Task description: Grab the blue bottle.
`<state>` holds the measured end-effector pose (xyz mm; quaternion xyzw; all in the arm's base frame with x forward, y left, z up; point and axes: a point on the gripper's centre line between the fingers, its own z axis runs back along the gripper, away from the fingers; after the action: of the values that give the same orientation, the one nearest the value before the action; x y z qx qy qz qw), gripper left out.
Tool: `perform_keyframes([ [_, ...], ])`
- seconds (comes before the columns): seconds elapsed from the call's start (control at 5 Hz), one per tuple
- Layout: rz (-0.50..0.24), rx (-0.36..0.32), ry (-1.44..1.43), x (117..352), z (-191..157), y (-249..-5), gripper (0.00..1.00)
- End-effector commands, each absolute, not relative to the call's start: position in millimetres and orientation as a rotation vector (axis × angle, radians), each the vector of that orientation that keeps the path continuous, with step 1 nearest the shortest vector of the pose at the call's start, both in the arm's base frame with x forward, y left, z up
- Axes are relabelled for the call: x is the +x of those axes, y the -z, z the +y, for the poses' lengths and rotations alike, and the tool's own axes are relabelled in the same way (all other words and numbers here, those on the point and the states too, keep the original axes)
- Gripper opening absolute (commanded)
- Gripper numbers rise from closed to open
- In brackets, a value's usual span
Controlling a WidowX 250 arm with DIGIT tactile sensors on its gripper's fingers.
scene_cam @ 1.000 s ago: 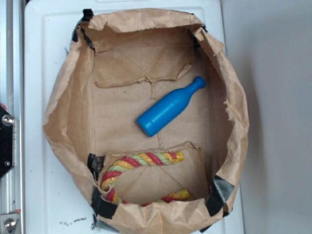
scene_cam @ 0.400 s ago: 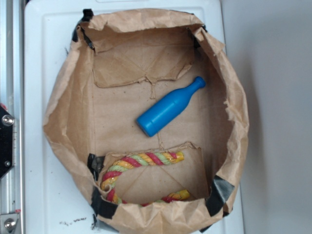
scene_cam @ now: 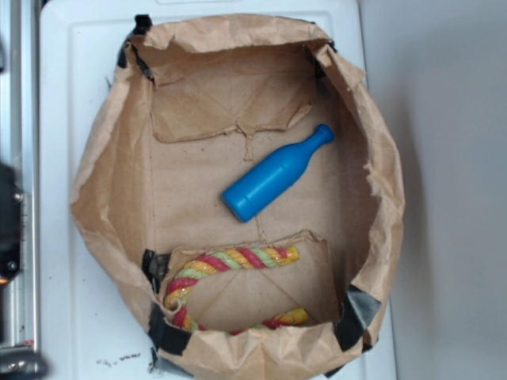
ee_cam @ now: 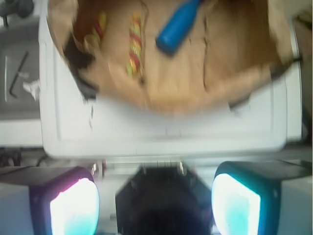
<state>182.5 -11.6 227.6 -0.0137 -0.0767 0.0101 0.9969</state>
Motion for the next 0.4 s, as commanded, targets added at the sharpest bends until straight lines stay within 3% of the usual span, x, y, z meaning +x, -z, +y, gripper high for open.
perform_keyframes([
  [0.0, -0.241, -0.022, 0.021, 262.3, 18.4, -210.3, 1.00],
  [0.2, -0.291, -0.063, 0.032, 220.5, 13.6, -190.2, 1.00],
])
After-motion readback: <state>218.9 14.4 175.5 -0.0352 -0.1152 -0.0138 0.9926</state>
